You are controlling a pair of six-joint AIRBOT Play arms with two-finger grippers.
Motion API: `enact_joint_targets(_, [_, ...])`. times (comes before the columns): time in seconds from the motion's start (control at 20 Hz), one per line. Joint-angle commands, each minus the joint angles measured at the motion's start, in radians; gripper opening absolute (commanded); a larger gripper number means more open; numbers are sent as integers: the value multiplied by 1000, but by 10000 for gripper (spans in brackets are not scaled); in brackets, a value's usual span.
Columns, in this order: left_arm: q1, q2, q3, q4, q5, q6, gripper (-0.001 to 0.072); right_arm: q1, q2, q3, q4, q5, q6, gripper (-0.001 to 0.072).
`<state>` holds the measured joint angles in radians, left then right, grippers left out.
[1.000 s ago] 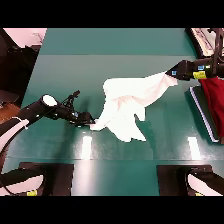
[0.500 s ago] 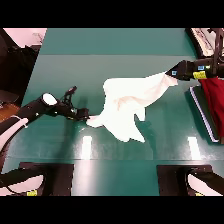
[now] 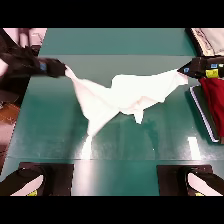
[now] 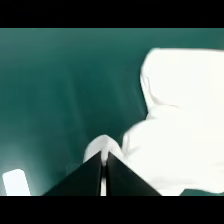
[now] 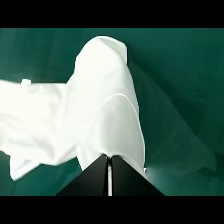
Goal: Fold the shirts.
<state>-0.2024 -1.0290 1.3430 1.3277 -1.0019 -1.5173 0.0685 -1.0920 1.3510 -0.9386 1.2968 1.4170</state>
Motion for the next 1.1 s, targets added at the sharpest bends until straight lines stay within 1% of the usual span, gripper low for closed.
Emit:
enact_joint_targets(0.0, [0,30,84,159,-101,-29,24,-6,3,-1,-11,112,0,11])
enact_joint_targets(0.2, [0,25,83,350,-232,-32,24,60,2,-2,-139,220,0,11])
enact_joint_targets(0.35, [0,23,70,483,-313,-54,24,139,3,-59,-156,331,2,12])
enact_joint_targets(0.45, [0,23,33,515,-334,-55,24,198,14,-162,-156,352,1,12])
enact_joint_targets(0.6, [0,23,-35,512,-333,-58,24,253,73,-344,-153,306,8,14])
enact_joint_targets(0.65, [0,23,-51,512,-333,-58,25,264,103,-399,-151,294,8,60])
enact_joint_targets(0.7, [0,23,-62,511,-333,-58,25,270,134,-443,-152,280,9,372])
enact_joint_targets(0.75, [0,23,-66,508,-333,-58,24,269,165,-472,-153,268,13,598])
enact_joint_targets(0.8, [0,24,-65,504,-329,-58,24,262,196,-491,-153,254,24,603])
enact_joint_targets(0.9, [0,24,-65,494,-313,-66,25,218,252,-506,-153,213,45,583])
enact_joint_targets(0.95, [0,23,-65,491,-308,-83,24,177,271,-516,-152,177,63,549])
enact_joint_targets(1.05, [0,24,-65,455,-300,-84,25,77,270,-562,-141,104,82,546])
